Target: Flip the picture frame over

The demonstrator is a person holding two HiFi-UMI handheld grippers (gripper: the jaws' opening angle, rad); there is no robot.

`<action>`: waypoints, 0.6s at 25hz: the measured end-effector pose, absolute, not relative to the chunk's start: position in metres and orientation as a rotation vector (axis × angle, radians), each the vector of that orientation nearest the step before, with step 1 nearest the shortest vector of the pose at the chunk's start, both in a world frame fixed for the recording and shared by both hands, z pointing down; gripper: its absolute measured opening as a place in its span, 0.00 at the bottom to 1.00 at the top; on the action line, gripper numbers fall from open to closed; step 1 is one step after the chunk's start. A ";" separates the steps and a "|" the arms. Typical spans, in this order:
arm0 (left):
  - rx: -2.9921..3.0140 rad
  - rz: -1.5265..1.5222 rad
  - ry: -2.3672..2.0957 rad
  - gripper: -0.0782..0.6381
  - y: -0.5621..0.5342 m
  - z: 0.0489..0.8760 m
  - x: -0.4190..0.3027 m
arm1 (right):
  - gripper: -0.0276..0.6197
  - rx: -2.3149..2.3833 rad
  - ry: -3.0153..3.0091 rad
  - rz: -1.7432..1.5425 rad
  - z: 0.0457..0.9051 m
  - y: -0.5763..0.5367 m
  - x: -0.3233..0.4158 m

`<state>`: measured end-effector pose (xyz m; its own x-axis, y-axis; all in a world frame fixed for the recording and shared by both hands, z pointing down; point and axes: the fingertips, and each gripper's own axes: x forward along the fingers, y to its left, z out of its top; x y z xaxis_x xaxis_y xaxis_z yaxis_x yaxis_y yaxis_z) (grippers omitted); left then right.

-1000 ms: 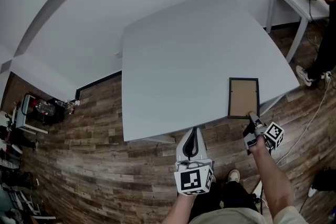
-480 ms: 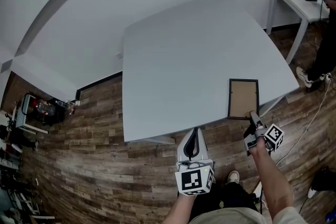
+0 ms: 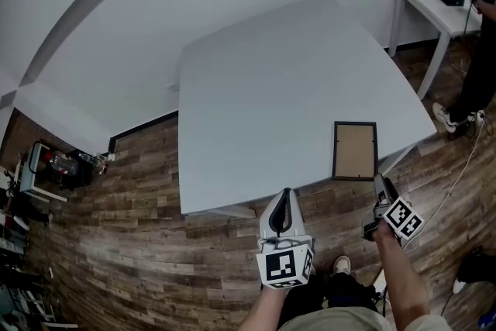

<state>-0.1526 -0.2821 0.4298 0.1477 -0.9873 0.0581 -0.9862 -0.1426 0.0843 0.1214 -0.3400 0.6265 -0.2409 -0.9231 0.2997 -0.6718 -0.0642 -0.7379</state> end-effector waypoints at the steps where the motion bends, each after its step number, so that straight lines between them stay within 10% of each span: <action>1: 2.299 -0.020 -1.986 0.11 -0.283 0.429 -0.152 | 0.41 -1.737 1.994 -1.127 0.614 -0.337 0.118; 15: 2.326 -0.042 -2.010 0.11 -0.280 0.417 -0.158 | 0.29 -1.633 2.646 0.058 0.423 -0.300 0.037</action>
